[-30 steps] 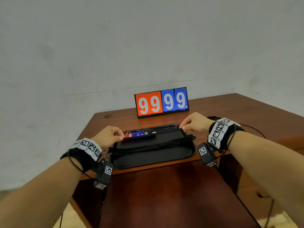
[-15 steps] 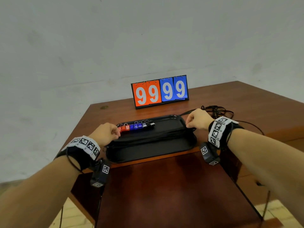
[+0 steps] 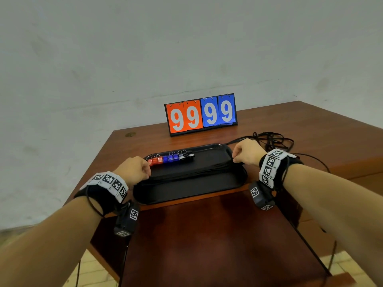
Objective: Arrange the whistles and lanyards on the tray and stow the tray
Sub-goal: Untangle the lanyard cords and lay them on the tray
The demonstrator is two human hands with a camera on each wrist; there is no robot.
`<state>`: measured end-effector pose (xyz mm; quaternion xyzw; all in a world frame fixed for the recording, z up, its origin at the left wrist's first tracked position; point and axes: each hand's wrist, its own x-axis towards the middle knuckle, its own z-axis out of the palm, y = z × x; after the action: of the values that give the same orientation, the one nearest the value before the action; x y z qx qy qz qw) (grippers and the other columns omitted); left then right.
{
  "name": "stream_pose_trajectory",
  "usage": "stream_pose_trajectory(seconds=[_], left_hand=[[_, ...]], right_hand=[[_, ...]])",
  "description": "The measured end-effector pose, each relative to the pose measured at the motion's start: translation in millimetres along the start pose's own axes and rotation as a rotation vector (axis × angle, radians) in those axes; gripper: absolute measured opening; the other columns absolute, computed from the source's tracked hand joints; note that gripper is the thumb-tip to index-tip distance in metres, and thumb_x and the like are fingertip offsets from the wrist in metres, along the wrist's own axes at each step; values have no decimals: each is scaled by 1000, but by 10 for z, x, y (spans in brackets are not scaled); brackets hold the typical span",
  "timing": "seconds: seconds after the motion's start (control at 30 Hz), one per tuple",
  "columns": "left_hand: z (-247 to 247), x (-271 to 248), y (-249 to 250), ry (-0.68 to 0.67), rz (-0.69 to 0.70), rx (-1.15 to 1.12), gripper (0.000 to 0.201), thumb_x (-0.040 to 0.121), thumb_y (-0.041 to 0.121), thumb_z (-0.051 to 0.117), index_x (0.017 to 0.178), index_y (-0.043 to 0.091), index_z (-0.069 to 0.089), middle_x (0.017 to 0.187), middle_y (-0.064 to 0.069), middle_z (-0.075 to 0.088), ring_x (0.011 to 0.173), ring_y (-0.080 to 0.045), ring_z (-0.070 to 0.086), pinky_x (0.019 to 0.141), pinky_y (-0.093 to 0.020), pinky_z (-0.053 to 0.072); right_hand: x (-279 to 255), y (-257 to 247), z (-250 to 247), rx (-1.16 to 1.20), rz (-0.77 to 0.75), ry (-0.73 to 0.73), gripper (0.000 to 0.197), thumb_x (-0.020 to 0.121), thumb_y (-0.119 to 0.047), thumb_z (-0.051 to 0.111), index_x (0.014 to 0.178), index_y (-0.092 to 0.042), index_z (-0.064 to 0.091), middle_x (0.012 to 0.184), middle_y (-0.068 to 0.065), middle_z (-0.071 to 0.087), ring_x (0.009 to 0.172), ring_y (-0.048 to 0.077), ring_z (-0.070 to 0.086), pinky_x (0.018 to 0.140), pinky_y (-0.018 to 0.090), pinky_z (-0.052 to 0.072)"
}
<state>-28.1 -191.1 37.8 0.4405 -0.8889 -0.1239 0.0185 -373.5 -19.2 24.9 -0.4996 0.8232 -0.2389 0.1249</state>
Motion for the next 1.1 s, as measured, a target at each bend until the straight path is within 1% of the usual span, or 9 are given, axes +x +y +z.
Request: stream_pose_trajectory(seconds=[0.13, 0.3, 0.37, 0.43, 0.57, 0.7, 0.8, 0.9, 1.1], left_hand=[[-20, -16, 62, 35, 18, -33, 8, 89, 18, 67, 84, 23, 72, 91, 6, 70, 85, -11, 66, 76, -25, 51], [-76, 41, 333, 88, 21, -69, 8, 94, 25, 61, 96, 26, 69, 102, 6, 66, 98, -14, 62, 92, -34, 50], [-107, 97, 531, 120, 42, -89, 9, 95, 23, 60, 98, 27, 67, 104, 6, 65, 100, -16, 62, 96, -39, 50], [-118, 155, 773, 150, 71, -115, 12, 94, 21, 59, 101, 29, 65, 106, 6, 63, 102, -17, 61, 99, -41, 49], [-45, 307, 1290, 171, 127, -166, 19, 94, 20, 60, 110, 26, 66, 110, 4, 60, 106, -19, 61, 101, -40, 48], [127, 460, 1823, 136, 206, -199, 21, 92, 21, 61, 112, 26, 66, 116, 2, 61, 108, -19, 60, 99, -38, 48], [300, 553, 2218, 133, 262, -203, 20, 91, 20, 61, 109, 26, 67, 112, 3, 61, 107, -19, 59, 99, -39, 48], [474, 636, 2559, 104, 303, -205, 17, 92, 20, 60, 106, 27, 66, 103, 8, 58, 104, -17, 58, 94, -33, 46], [704, 804, 3038, 44, 351, -200, 11, 92, 23, 59, 99, 32, 62, 100, 9, 59, 98, -17, 62, 92, -35, 50]], right_hand=[[-25, 8, -29, 32, 19, 29, 4, 80, -18, 79, 81, -17, 75, 82, -4, 71, 78, 9, 66, 64, 20, 48], [-92, 55, -191, 82, -7, 80, 6, 85, -17, 69, 86, -15, 75, 90, -2, 72, 90, 16, 67, 71, 23, 47], [-139, 110, -289, 97, -16, 111, 12, 87, -18, 68, 98, -16, 73, 100, -1, 70, 97, 18, 65, 75, 24, 46], [-181, 198, -400, 115, -11, 141, 31, 89, -20, 67, 120, -14, 65, 115, 3, 65, 103, 20, 61, 75, 23, 45], [-242, 471, -670, 120, 27, 198, 54, 90, -22, 66, 140, -14, 47, 137, 11, 54, 120, 27, 56, 96, 32, 44], [-342, 855, -887, 117, 100, 175, 58, 90, -23, 65, 143, -15, 43, 140, 11, 52, 121, 27, 54, 93, 31, 44], [-420, 1140, -988, 118, 147, 186, 57, 88, -21, 67, 141, -15, 46, 138, 9, 54, 116, 24, 56, 86, 26, 43], [-464, 1396, -1042, 95, 180, 149, 51, 87, -22, 69, 135, -17, 53, 132, 6, 58, 105, 19, 55, 82, 24, 40], [-456, 1679, -1034, 83, 178, 85, 39, 86, -20, 70, 124, -22, 62, 134, 4, 57, 120, 22, 54, 88, 26, 42]])
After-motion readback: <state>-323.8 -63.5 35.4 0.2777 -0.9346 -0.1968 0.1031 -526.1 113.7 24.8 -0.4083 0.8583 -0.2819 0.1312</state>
